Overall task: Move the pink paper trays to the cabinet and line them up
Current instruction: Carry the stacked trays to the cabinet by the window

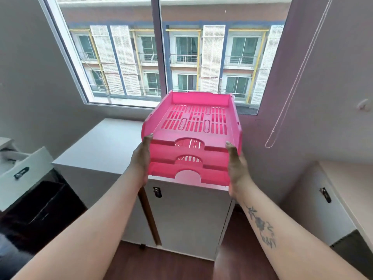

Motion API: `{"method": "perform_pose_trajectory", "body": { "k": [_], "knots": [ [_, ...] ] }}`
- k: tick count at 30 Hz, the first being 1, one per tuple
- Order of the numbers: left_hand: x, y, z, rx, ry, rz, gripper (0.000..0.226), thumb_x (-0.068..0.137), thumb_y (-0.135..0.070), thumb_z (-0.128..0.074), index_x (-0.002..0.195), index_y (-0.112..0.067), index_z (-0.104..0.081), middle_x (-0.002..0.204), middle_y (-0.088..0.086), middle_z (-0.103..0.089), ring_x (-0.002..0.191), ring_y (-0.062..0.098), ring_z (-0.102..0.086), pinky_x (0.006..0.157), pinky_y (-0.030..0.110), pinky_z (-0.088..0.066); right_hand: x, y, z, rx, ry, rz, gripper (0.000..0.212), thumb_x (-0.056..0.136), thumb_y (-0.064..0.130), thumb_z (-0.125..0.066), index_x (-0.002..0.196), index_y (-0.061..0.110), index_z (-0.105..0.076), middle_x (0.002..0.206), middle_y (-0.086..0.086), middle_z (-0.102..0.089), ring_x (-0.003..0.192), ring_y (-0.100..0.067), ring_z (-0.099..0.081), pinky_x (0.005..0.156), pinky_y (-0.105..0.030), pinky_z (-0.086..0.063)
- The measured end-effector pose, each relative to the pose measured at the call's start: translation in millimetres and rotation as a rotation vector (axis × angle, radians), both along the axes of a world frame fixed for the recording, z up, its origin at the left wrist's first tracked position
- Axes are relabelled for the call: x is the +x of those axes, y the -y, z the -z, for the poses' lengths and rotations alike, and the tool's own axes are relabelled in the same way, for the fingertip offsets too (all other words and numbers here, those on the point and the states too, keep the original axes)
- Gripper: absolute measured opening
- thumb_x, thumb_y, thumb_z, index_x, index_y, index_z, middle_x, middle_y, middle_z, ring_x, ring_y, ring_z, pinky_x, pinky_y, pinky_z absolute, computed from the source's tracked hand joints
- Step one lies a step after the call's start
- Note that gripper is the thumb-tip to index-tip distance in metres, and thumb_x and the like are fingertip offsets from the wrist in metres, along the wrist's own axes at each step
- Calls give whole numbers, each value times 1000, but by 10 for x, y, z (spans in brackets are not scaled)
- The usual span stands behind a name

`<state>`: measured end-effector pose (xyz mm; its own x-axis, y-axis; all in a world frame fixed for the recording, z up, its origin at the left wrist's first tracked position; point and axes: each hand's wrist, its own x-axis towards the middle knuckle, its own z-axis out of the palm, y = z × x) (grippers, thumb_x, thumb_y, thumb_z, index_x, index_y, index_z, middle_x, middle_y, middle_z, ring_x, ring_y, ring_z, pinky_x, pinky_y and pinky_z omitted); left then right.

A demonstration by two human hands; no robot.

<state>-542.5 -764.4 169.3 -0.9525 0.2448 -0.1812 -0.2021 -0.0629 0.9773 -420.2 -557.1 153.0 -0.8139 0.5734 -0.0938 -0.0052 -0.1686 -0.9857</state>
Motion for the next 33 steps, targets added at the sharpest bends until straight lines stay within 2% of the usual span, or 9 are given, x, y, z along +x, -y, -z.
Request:
{"method": "perform_pose_trajectory", "body": {
  "k": [7, 12, 15, 19, 23, 26, 29, 31, 33],
  "knots": [
    [-1046, 725, 308, -85, 59, -75, 60, 84, -70, -47, 124, -30, -66, 111, 9, -77, 100, 34, -73, 83, 51, -59, -1045, 751, 313, 26, 57, -7, 62, 77, 80, -54, 132, 51, -53, 112, -7, -75, 105, -39, -70, 82, -61, -59],
    [-1538, 1130, 564, -106, 64, -69, 64, 81, -73, -49, 127, -31, -64, 110, 8, -77, 102, 32, -73, 83, 49, -59, -1513, 1196, 539, 12, 81, -3, 64, 75, 83, -53, 134, 59, -47, 130, -2, -66, 123, -34, -59, 98, -63, -48],
    [-1746, 1230, 662, -112, 64, -68, 64, 82, -70, -47, 127, -28, -65, 110, 9, -76, 102, 32, -72, 73, 41, -56, -1707, 1320, 628, 36, 91, -5, 67, 77, 82, -50, 139, 57, -43, 132, 0, -64, 126, -33, -57, 100, -62, -46],
    [-2013, 1269, 775, -117, 79, -44, 64, 81, -68, -45, 127, -26, -65, 112, 11, -75, 105, 33, -69, 71, 39, -52, -1899, 1398, 649, 72, 82, 8, 66, 79, 77, -46, 142, 57, -37, 134, 9, -62, 128, -25, -54, 103, -57, -42],
    [-2211, 1268, 927, -144, 125, -45, 71, 75, -74, -51, 129, -31, -63, 120, 8, -72, 119, 35, -61, 103, 57, -45, -2030, 1349, 754, 92, 110, 25, 67, 78, 83, -44, 142, 63, -33, 143, 2, -53, 135, -30, -46, 108, -63, -36],
    [-2260, 1221, 961, -146, 106, -24, 71, 75, -77, -52, 131, -35, -62, 121, 5, -73, 119, 33, -62, 107, 61, -42, -2084, 1275, 698, 70, 127, 42, 78, 74, 82, -45, 146, 54, -34, 145, 4, -52, 135, -24, -45, 106, -50, -37],
    [-2194, 1170, 829, -168, 56, 5, 68, 80, -72, -48, 133, -31, -60, 117, 6, -73, 114, 31, -64, 102, 56, -48, -2087, 1178, 630, 78, 125, 10, 84, 73, 80, -50, 149, 48, -34, 147, 6, -52, 134, -21, -47, 104, -45, -39],
    [-2153, 1158, 640, -204, -28, 1, 64, 83, -67, -49, 134, -29, -59, 112, 5, -73, 106, 27, -67, 86, 44, -56, -2083, 1061, 545, 103, 146, 9, 94, 69, 83, -56, 151, 46, -30, 154, 1, -43, 139, -23, -44, 110, -54, -39],
    [-2178, 1163, 433, -245, -105, -34, 66, 77, -69, -51, 124, -24, -63, 101, 2, -72, 91, 20, -68, 67, 30, -51, -2105, 889, 356, 124, 184, 38, 110, 63, 82, -58, 156, 37, -21, 159, -3, -33, 144, -24, -38, 113, -53, -36]
  ]
}}
